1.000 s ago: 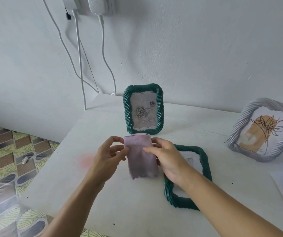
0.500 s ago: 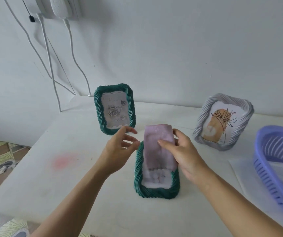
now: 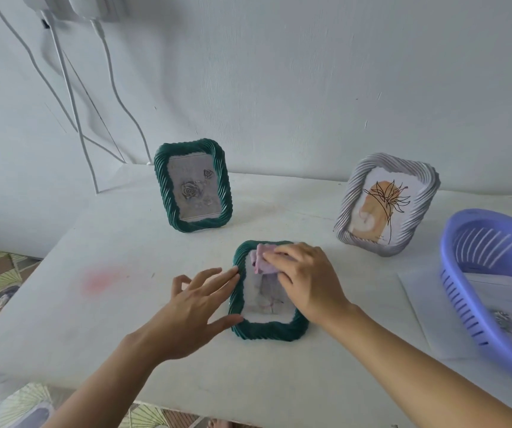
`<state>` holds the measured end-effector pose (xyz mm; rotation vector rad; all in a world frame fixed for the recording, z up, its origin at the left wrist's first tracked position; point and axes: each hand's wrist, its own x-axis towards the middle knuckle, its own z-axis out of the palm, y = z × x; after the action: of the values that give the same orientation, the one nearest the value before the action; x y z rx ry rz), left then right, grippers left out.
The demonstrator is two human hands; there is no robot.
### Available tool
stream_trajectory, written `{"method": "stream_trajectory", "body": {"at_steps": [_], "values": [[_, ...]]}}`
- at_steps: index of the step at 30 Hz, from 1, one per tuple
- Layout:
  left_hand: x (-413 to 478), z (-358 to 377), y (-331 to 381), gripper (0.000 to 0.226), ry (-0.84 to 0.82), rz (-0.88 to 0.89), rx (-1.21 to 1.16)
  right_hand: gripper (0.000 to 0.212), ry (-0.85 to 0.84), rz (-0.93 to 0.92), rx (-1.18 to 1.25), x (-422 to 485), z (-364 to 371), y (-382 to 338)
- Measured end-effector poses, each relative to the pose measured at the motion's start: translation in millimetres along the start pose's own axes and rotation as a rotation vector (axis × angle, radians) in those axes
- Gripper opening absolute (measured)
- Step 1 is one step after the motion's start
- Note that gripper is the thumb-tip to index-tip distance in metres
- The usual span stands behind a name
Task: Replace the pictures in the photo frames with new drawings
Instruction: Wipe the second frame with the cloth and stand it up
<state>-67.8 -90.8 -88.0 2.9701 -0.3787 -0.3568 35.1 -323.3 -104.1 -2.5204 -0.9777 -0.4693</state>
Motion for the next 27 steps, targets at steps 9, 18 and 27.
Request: {"method": "stream_trajectory", "body": {"at_steps": [9,18,27], "values": [[-5,11,2,0.087,0.033,0.021,-0.016,0.045,-0.317,0.027,0.026,-19,-6,-4],[6,18,8,0.104,0.006,0.000,-0.003,0.033,-0.348,-0.011,-0.066,-18,-1,-2],[4,23,18,0.107,0.047,-0.054,0.028,0.044,-0.389,-0.029,-0.197,-18,-3,-4]]}}
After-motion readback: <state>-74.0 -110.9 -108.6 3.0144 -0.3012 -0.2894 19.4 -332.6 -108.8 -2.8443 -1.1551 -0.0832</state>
